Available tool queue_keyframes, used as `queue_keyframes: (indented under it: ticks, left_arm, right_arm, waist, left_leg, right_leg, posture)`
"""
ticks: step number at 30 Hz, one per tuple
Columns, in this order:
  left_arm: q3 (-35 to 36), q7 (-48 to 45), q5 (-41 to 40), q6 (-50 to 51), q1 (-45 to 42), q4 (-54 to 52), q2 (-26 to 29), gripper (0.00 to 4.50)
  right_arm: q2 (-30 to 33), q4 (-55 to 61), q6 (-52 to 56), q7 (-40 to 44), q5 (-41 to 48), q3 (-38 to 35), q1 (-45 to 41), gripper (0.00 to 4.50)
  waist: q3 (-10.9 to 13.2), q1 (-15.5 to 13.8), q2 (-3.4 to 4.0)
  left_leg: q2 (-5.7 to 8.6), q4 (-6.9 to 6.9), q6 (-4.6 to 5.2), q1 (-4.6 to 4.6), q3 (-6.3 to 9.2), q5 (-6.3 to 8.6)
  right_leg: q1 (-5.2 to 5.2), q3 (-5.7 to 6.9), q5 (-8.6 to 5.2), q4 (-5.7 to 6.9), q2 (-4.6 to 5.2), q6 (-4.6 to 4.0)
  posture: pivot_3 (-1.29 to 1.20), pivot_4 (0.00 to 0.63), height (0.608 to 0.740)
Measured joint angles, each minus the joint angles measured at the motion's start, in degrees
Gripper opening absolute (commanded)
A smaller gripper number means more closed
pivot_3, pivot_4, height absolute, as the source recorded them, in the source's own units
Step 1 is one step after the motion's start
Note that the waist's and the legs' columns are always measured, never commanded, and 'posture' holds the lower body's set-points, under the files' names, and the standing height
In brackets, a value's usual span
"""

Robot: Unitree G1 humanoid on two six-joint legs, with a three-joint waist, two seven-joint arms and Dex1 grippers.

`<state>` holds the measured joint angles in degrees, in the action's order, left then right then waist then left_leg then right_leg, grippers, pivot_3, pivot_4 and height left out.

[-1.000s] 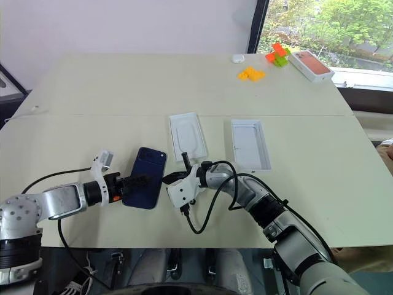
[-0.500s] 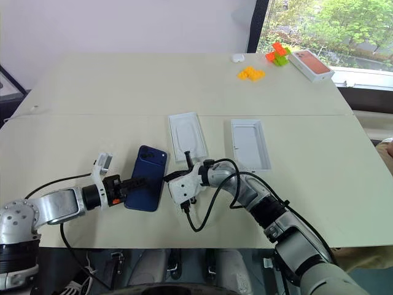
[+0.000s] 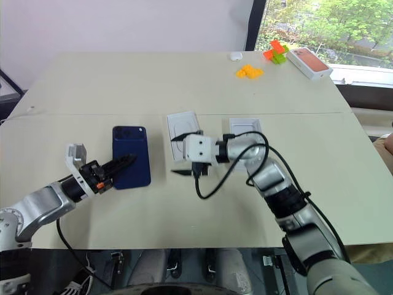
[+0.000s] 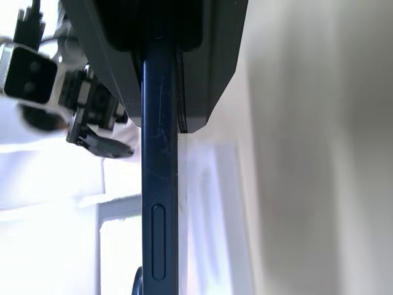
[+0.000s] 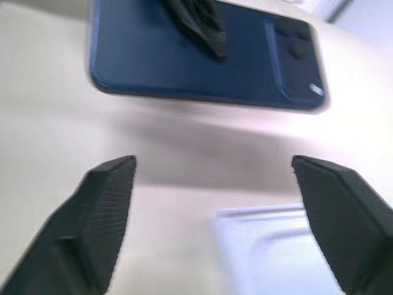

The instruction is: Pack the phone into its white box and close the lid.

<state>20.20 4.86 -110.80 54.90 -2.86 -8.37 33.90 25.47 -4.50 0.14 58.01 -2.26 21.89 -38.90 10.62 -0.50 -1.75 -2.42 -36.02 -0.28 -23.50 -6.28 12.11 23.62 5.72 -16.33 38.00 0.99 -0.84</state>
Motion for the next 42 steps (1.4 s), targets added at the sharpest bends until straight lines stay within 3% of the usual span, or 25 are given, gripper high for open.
queue_keyframes:
  ticks: [8,18,21,25,34,42]
  left_arm:
    - [0.91,1.27,2.15,-6.46,-2.07,-0.25,-2.79,0.00]
    - [-1.29,2.75,3.23,-6.87,-0.69,-3.88,-4.45,0.00]
    - [-1.44,3.32,3.31,-7.05,-0.56,-3.94,-4.77,0.00]
    - [-1.69,4.45,3.31,-7.69,-0.86,-3.97,-5.19,0.00]
    - [-2.85,5.62,3.17,-8.05,-1.93,-4.17,-5.21,0.00]
    - [-2.74,5.72,4.81,-8.54,-1.47,-5.58,-4.47,0.00]
  right_arm:
    - [0.11,-17.85,-6.68,2.78,-6.53,4.54,-5.99,4.02]
    - [-1.52,-22.44,-1.21,9.79,-6.14,4.49,-10.46,4.02]
    - [-1.80,-22.49,0.33,11.65,-5.91,4.54,-10.61,3.17]
    - [-2.43,-22.74,0.89,11.91,-6.54,4.75,-10.60,1.29]
    - [-3.30,-21.64,4.13,9.95,-7.58,4.46,-10.31,1.29]
    - [0.94,-6.17,19.30,12.19,-3.41,1.58,-3.44,1.29]
  waist:
    - [0.13,-0.07,-0.10]
    - [0.15,0.09,-0.11]
    - [0.15,0.07,-0.11]
    - [0.15,0.07,-0.10]
    - [0.15,0.10,-0.10]
    - [0.18,-0.19,-0.07]
  left_leg:
    - [0.03,-0.02,0.10,-0.10,-0.06,0.02]
    - [0.00,-0.02,0.06,-0.05,-0.05,0.01]
    - [0.00,-0.02,0.06,-0.05,-0.05,0.01]
    - [0.00,-0.02,0.06,-0.05,-0.05,0.01]
    - [0.00,-0.01,0.06,-0.04,-0.05,0.01]
    - [0.00,0.02,0.05,-0.08,-0.05,0.02]
  right_leg:
    - [-0.02,0.00,0.16,-0.10,0.01,0.00]
    - [-0.04,0.00,0.14,-0.05,-0.02,0.05]
    - [-0.04,0.00,0.14,-0.05,-0.02,0.05]
    - [-0.04,0.00,0.13,-0.05,-0.02,0.06]
    - [-0.04,0.00,0.14,-0.05,-0.02,0.06]
    - [0.01,0.00,0.12,-0.06,0.01,0.07]
  posture:
    - [0.00,0.150,0.737]
    - [0.00,0.150,0.737]
    - [0.00,0.150,0.737]
    - [0.00,0.150,0.737]
    - [0.00,0.150,0.737]
    - [0.00,0.150,0.737]
